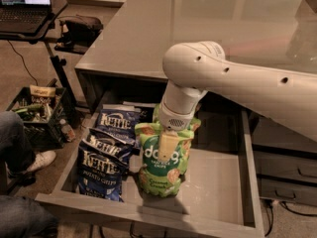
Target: Pick green rice chip bag from top drawer and place on counter
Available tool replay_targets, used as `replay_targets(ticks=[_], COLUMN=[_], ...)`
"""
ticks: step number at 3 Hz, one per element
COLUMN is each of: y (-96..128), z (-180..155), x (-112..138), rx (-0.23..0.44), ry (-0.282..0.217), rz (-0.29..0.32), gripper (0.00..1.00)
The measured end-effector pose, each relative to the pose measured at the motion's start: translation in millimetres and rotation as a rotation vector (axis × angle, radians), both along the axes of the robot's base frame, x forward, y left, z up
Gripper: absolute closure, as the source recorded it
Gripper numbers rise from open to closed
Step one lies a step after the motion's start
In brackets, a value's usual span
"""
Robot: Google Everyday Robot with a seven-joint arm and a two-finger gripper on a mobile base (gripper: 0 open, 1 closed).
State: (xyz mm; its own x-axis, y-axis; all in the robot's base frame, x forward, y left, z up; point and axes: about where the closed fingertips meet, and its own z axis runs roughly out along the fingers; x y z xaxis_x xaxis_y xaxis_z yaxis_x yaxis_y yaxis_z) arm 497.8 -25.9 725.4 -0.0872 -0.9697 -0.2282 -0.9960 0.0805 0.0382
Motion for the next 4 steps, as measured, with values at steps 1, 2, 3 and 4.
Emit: replay_targets(ticks=[1,2,3,4], y=[0,0,-1,-12], z=[0,0,6,35], x=[0,0,-5,-25], rx=[0.0,0.0,0.011,0.043], ry=[0.0,0.0,-0.005,-0.022], rz=[0.0,0.0,0.013,0.009], gripper=[0.53,0.77,0.99,1.0])
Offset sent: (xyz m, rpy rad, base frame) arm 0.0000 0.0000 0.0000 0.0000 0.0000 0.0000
